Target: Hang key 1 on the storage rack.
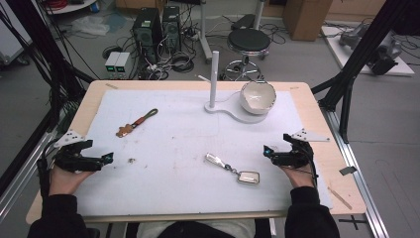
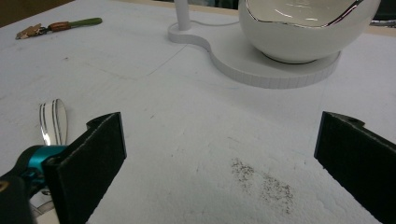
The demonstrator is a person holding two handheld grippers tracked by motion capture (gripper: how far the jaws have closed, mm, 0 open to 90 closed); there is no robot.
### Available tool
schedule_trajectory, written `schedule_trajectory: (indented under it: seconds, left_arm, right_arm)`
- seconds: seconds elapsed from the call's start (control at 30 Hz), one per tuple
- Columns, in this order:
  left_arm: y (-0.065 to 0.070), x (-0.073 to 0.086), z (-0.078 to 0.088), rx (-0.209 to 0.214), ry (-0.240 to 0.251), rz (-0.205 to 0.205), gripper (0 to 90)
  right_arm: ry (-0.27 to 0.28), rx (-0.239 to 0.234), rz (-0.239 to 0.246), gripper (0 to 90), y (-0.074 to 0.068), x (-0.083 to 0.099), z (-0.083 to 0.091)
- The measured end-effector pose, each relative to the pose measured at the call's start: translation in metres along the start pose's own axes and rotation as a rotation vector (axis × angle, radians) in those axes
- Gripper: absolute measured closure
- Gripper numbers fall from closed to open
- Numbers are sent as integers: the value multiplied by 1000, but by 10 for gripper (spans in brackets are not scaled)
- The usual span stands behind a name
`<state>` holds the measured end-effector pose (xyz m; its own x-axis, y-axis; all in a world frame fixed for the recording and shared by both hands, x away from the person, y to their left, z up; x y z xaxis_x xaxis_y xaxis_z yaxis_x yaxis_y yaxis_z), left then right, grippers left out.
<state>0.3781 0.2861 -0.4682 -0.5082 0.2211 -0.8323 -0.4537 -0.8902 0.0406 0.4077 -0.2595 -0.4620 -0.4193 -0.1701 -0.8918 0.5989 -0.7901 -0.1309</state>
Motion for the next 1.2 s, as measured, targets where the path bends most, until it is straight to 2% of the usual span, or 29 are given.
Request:
schedule_trajectory:
  seconds: [0.13, 0.23, 0.37, 0.57, 0.63, 0.67, 0.87, 1.03, 1.2]
  left_arm:
    - [4, -3, -3, 4, -14, -12, 17]
    - [5, -6, -4, -15, -23, -25, 17]
    - [8, -11, -11, -4, -47, -47, 17]
    - [9, -21, -19, 12, -47, -55, 17]
    - [11, -24, -22, 22, -65, -76, 17]
    - [12, -25, -25, 25, -83, -91, 17]
    - [9, -28, -30, 32, -101, -95, 17]
    - [10, -38, -33, 43, -110, -117, 22]
    - [8, -47, -38, 34, -139, -145, 22]
  right_arm:
    - [7, 2, -3, 11, 2, 0, 1]
    - [5, 2, -13, 11, 2, 1, 1]
    - [4, 0, -10, 11, 3, 1, 0]
    - [16, -1, -18, 11, 3, -1, 2]
    - [10, -1, -19, 11, 2, 0, 2]
    - [10, -2, -14, 11, 2, 0, 1]
    - [4, -4, -15, 11, -1, 1, 1]
    - [4, -2, -13, 11, 0, 1, 1]
    - [4, -3, -19, 11, 0, 1, 1]
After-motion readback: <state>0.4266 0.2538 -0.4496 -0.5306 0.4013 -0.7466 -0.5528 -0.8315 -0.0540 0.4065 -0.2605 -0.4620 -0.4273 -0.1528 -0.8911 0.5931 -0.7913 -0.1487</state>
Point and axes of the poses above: each handheld gripper's, and its own axes: z roughly backward along the jaws, x roughly out of its underside, y roughly to its right, the point moved 10 cm from there along -z, roughly forward along the jaws, and after that the axes turned 4 degrees about -x, right-handed, at the moved point
